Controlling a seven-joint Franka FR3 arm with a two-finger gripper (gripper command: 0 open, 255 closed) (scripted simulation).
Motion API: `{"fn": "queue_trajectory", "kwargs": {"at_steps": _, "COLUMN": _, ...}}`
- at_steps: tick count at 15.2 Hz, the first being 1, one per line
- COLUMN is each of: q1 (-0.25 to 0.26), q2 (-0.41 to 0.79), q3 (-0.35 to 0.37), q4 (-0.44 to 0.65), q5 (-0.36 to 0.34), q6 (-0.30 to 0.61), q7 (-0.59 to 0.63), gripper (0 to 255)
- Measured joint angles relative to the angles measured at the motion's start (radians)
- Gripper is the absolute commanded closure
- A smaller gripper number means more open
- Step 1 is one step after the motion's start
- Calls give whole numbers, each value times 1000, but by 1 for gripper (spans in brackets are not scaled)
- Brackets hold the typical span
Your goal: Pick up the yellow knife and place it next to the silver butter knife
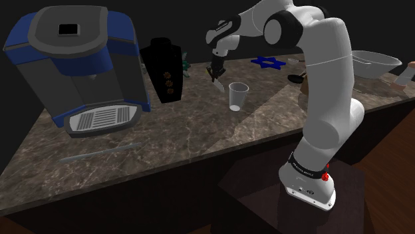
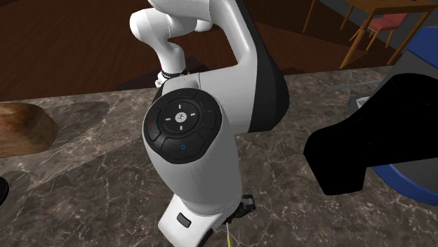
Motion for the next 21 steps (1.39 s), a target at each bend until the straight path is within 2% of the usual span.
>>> {"fn": "queue_trajectory", "kwargs": {"at_steps": 7, "q1": 0, "q2": -6, "q3": -2, "q4": 4, "q5": -2, "q6": -11, "q7": 2, "gripper": 255}}
{"fn": "queue_trajectory", "kwargs": {"at_steps": 21, "q1": 0, "q2": -67, "q3": -14, "q4": 101, "q5": -28, "q6": -164, "q7": 35, "gripper": 255}}
